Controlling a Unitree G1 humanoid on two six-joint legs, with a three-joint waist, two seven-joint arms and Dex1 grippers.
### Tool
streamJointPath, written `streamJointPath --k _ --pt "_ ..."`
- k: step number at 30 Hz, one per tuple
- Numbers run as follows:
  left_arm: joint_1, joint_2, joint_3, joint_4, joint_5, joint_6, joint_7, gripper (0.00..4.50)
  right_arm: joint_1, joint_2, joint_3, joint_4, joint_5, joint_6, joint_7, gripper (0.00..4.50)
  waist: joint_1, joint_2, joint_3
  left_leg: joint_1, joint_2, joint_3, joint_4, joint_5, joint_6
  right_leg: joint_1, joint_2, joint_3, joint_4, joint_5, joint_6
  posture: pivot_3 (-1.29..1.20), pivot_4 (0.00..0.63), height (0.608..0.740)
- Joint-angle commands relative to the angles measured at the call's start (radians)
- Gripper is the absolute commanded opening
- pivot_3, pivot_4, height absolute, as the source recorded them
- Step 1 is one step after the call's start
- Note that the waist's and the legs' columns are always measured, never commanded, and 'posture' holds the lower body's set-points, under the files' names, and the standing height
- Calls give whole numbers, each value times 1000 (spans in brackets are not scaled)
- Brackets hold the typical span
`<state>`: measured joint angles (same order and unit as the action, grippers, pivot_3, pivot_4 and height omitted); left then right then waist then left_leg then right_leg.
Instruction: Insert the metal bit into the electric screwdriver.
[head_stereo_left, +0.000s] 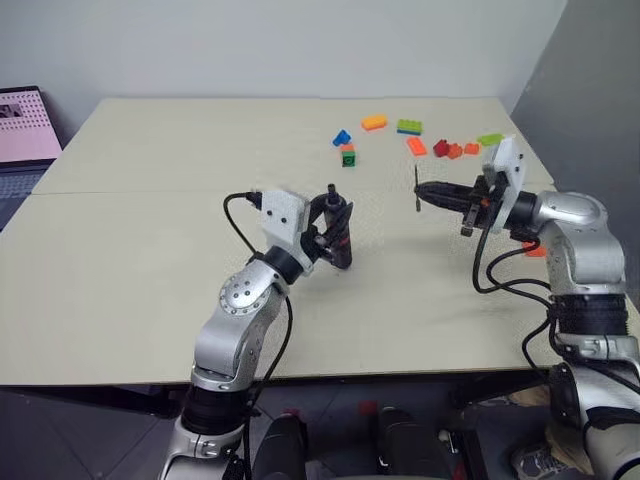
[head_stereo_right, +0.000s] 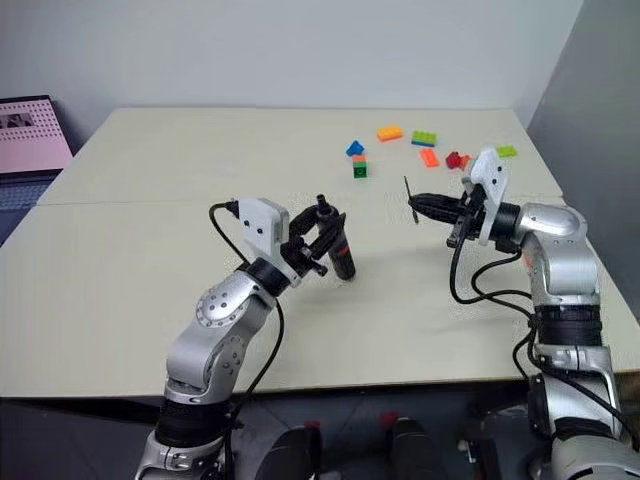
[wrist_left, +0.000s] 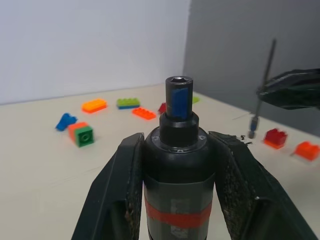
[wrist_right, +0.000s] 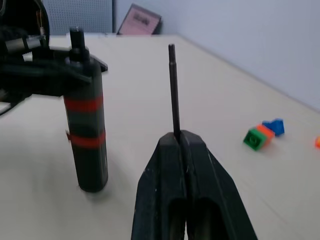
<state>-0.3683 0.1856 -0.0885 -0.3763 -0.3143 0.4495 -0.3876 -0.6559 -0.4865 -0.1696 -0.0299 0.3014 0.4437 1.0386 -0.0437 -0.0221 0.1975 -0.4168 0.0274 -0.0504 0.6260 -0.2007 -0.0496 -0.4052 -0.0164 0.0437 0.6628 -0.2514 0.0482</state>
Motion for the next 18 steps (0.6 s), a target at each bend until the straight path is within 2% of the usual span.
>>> streamJointPath --k 1,6,10,18 --pt "-50 59 8 -22 -33 -31 -102 1636 57 25 -44 -186 100 117 -129 0 2 0 0 0 0 0 0 0 0 0 0 0 0 0 0 0 150 740" --pt "-74 92 -28 58 26 -147 -171 1636 104 33 -24 -301 165 188 -211 0 7 0 0 0 0 1 0 0 0 0 0 1 -1 0 0 0 150 740" --pt "-66 71 -44 114 58 -208 -165 1636 112 47 -19 -352 199 212 -284 0 11 0 0 -1 0 2 0 0 0 0 0 1 -2 0 0 0 150 740" --pt "-13 12 -60 125 92 -223 -102 1636 102 99 -9 -441 295 254 -393 0 12 0 0 -1 0 1 -1 0 0 -1 0 1 -3 0 0 0 150 740"
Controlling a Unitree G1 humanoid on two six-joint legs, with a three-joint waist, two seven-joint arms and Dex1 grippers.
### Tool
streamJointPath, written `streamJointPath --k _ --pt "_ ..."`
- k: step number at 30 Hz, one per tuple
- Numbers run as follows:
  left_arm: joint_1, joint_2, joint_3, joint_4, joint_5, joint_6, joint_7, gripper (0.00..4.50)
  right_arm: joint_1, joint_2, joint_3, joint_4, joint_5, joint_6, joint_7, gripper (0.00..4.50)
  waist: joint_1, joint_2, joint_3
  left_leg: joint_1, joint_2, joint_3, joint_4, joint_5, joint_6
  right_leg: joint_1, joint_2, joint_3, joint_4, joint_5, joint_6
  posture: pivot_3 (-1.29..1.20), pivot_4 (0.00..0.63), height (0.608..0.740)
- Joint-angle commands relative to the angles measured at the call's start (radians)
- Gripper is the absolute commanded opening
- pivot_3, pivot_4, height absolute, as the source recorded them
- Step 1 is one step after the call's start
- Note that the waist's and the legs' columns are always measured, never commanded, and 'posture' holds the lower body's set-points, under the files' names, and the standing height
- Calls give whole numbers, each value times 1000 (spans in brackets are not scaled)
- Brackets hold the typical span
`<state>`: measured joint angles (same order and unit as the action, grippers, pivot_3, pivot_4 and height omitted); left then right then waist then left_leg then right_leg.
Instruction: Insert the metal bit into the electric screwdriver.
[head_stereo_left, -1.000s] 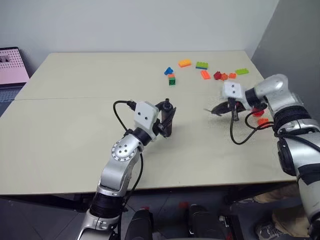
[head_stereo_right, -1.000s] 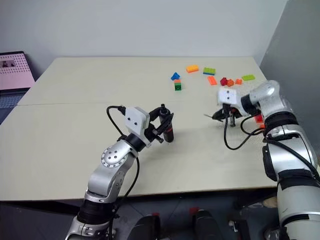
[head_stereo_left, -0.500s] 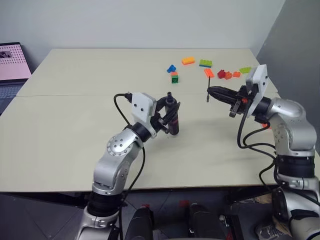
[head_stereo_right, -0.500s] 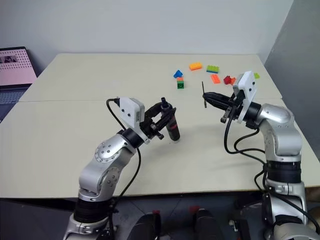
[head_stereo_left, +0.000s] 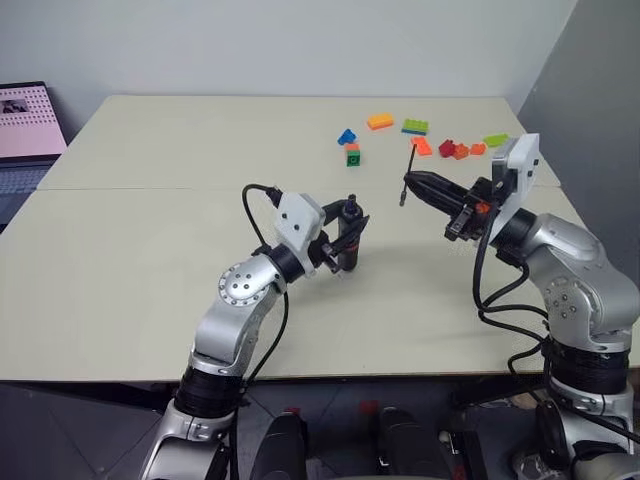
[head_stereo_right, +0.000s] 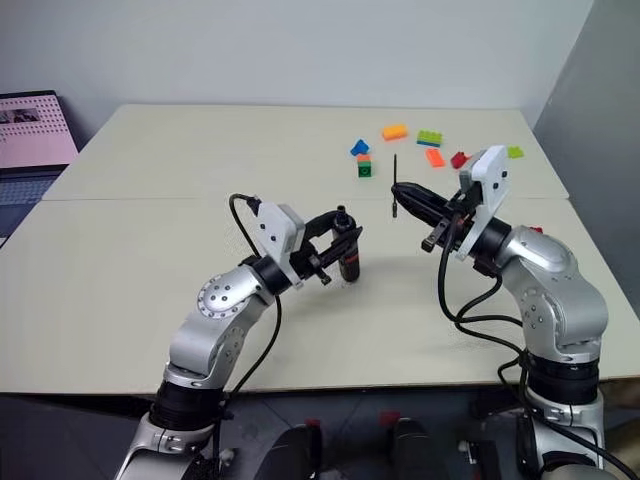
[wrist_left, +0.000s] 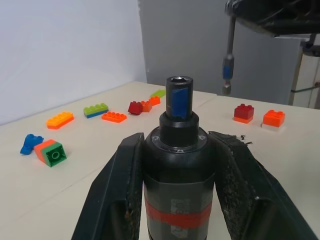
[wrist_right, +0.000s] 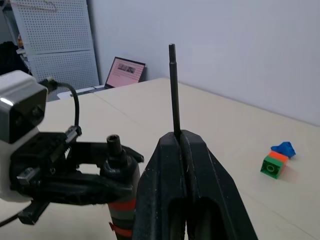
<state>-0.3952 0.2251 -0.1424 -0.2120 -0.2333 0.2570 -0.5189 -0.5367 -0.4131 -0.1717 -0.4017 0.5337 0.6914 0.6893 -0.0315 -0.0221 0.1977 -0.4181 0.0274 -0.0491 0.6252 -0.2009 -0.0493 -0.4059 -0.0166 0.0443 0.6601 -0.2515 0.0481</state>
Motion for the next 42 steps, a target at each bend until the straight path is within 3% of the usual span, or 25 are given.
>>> streamJointPath --k 1,9,20,42 --pt "24 -32 -10 -46 3 -23 26 1636 -22 35 -9 -74 84 9 -49 0 -1 0 0 0 0 0 0 0 0 0 0 0 0 0 0 0 150 740" --pt "-25 14 7 -33 -50 1 -75 1635 -74 12 31 -53 192 14 20 0 0 0 0 0 0 0 1 0 0 0 0 0 0 0 0 0 150 740" --pt "-67 78 17 -68 -123 79 -171 1635 -118 -5 55 -10 230 3 44 0 0 0 0 0 0 0 0 0 0 0 0 -1 0 0 0 0 150 740" --pt "-38 59 -14 -20 -86 32 -170 1635 -131 -48 101 47 200 -27 92 0 0 0 0 0 0 0 0 0 0 0 0 0 0 0 0 0 150 740"
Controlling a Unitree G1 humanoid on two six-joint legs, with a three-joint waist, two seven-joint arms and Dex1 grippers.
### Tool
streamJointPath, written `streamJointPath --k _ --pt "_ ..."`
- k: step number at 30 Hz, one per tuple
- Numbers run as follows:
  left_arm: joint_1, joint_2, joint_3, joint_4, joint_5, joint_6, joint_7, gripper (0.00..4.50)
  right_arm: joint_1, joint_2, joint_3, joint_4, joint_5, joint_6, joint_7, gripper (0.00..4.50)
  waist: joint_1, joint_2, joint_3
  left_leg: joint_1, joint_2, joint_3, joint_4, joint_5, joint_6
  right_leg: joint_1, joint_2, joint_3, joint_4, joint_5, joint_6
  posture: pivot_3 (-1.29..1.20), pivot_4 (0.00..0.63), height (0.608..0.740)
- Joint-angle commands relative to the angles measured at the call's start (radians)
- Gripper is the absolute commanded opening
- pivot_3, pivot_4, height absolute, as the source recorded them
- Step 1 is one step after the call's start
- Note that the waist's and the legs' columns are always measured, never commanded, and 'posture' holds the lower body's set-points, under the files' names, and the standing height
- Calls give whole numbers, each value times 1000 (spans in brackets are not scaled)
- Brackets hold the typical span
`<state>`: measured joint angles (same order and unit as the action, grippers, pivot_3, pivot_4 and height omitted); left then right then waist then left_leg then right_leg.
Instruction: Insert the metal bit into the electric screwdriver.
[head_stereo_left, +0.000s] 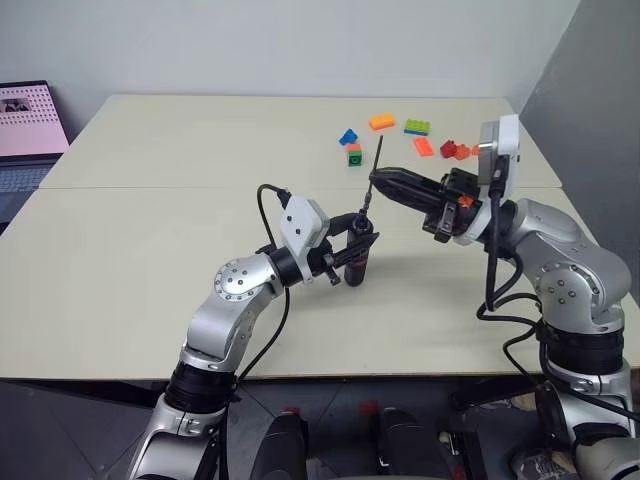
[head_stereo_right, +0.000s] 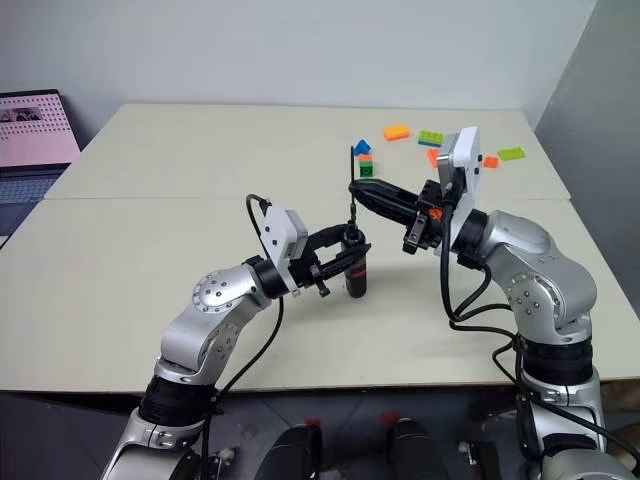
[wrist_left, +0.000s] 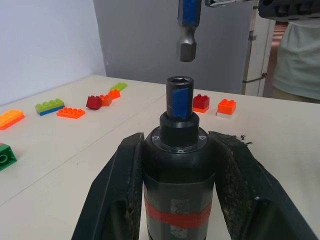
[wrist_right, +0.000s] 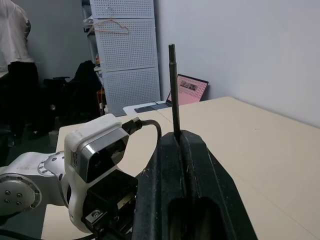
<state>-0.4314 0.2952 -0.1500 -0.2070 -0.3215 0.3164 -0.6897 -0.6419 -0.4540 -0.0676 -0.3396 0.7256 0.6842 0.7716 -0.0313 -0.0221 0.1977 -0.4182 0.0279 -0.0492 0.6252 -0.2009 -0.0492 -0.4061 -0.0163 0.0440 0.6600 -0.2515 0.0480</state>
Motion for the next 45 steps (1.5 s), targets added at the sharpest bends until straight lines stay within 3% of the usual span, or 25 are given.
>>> streamJointPath --k 1,45 --pt "1 -11 -7 -27 3 -27 0 1635 -27 -8 -3 -16 10 -19 9 0 0 0 0 0 0 0 0 0 0 0 0 0 0 0 0 0 150 740" --pt "11 -12 -13 -28 17 -41 -5 1635 -55 -85 46 66 -27 -29 124 0 0 0 0 0 0 0 0 0 0 0 0 0 0 0 0 0 150 740"
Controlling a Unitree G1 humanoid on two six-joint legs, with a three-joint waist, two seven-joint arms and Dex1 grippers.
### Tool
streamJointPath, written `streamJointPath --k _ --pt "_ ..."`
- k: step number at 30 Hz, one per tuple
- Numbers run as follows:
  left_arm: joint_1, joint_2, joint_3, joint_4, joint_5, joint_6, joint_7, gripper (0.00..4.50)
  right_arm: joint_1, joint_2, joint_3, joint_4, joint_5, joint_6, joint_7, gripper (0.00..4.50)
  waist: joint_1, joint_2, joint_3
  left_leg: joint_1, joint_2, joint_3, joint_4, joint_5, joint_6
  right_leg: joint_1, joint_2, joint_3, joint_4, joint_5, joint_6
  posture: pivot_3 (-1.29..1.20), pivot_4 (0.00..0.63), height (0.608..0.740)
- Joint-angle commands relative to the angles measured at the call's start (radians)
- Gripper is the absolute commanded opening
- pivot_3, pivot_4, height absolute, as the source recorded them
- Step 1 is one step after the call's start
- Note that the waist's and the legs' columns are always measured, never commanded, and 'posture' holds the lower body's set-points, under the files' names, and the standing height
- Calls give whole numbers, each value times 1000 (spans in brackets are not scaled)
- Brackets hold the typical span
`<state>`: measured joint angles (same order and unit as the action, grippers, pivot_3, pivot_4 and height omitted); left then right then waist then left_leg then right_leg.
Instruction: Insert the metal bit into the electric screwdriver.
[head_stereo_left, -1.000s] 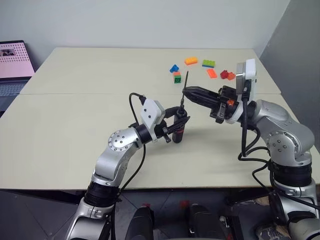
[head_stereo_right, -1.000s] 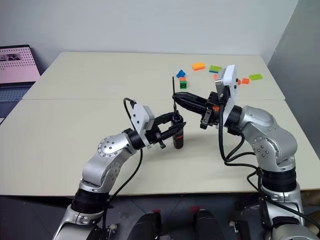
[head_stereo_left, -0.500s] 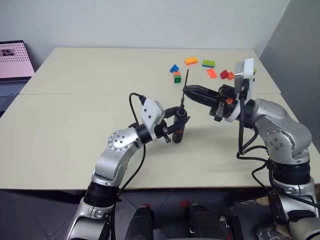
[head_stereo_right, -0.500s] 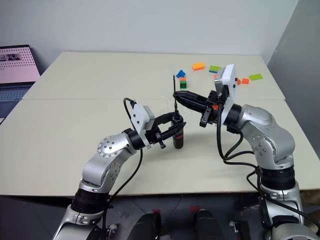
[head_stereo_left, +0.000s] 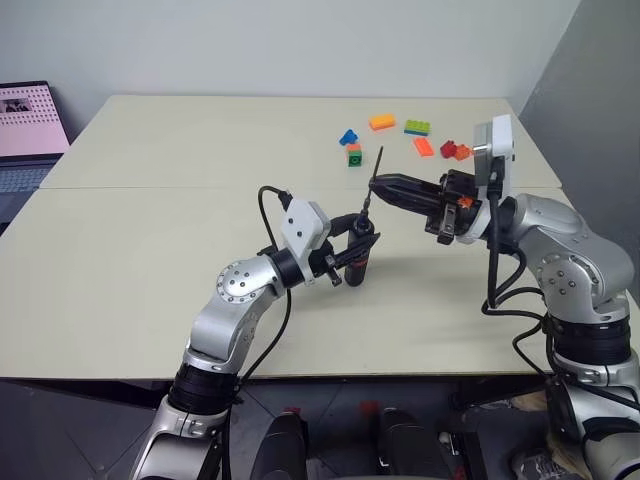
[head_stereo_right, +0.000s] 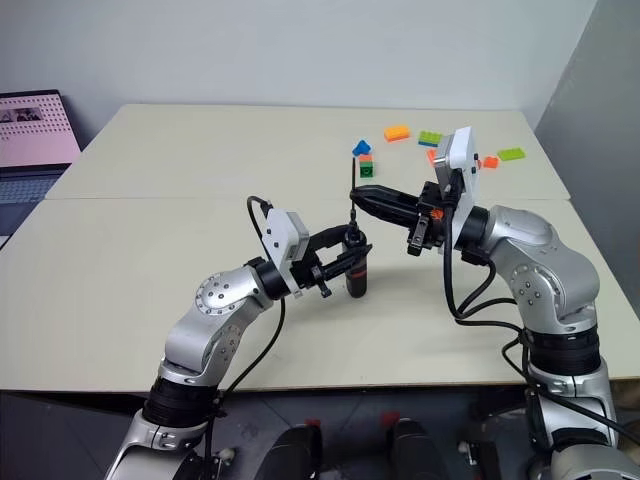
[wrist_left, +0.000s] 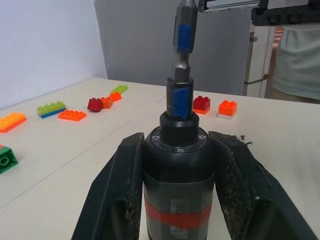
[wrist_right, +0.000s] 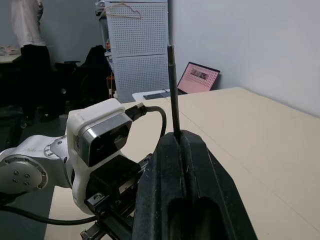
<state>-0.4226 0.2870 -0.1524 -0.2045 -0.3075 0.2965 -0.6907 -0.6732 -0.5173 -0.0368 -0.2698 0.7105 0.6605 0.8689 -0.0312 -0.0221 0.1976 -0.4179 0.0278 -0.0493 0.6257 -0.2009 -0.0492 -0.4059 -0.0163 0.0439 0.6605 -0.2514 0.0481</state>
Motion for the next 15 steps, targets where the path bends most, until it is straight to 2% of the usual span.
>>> streamJointPath --k 1,15 --pt "2 -4 -10 -30 3 -22 -5 1635 -28 -25 25 1 -19 -5 33 0 0 0 0 0 0 0 0 0 0 0 0 0 0 0 0 0 150 740" --pt "16 -2 -18 -37 8 -31 -4 1635 -76 -57 129 75 -109 -3 100 0 1 0 -1 1 0 0 1 0 0 1 0 0 0 0 0 0 150 740"
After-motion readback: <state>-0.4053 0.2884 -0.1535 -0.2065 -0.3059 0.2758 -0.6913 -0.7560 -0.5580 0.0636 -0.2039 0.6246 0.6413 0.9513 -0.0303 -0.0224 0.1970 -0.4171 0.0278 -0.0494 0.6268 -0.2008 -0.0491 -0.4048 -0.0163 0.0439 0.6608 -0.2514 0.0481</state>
